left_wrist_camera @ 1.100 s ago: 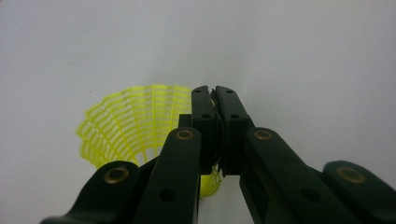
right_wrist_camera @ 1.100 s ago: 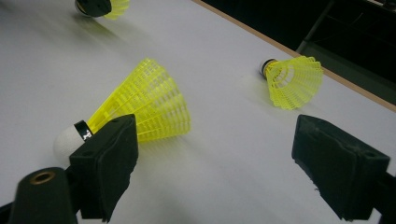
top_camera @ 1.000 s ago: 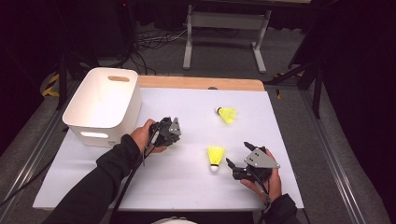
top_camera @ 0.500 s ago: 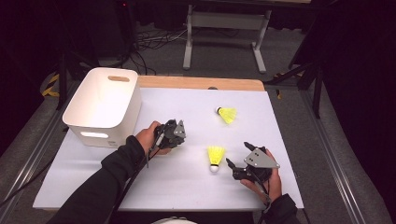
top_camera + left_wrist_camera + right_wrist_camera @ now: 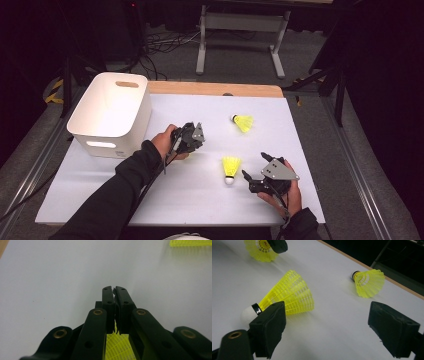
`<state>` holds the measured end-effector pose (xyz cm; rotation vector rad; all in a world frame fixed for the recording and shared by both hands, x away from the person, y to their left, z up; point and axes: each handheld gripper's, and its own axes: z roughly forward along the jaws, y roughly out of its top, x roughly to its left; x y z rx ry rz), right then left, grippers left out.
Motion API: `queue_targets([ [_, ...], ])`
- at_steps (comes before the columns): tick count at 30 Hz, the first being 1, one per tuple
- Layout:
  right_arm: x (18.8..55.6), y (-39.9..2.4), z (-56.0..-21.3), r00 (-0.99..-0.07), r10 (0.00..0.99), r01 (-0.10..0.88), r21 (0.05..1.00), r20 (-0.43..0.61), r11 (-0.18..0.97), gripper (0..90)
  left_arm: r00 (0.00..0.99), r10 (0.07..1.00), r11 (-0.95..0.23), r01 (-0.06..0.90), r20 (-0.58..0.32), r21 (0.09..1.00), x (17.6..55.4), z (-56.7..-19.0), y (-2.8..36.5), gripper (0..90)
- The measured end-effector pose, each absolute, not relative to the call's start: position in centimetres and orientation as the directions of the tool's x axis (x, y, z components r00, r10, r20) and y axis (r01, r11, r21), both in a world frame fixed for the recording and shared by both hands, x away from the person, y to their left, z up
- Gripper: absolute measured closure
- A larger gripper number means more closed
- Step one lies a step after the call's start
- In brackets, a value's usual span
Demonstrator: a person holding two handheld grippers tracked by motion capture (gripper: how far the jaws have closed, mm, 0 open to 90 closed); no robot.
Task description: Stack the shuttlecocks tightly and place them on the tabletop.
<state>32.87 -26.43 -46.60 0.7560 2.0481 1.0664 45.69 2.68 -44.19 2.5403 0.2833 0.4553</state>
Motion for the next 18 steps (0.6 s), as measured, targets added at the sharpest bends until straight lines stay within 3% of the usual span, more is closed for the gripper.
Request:
queue_targets([
  [9, 32.9, -26.5, -46.6, -0.589, 0.747, 0.174, 0.854, -0.309, 0.491, 15.7, 0.897, 0.350, -0.801, 0.138, 0.269, 0.583, 45.5, -42.7, 4.6, 74.7],
  [14, 32.8, -26.2, -46.6, -0.592, 0.743, 0.173, 0.850, -0.314, 0.497, 15.7, 0.864, 0.412, -0.798, 0.190, 0.288, 0.573, 45.8, -42.9, 4.9, 54.8],
  [15, 32.9, -26.2, -46.7, -0.592, 0.742, 0.175, 0.849, -0.315, 0.499, 15.7, 0.848, 0.438, -0.790, 0.204, 0.300, 0.578, 45.8, -42.8, 4.8, 45.9],
  [18, 32.8, -26.2, -46.7, -0.592, 0.742, 0.175, 0.848, -0.315, 0.499, 15.7, 0.843, 0.450, -0.777, 0.207, 0.294, 0.595, 45.7, -42.6, 4.9, 43.0],
])
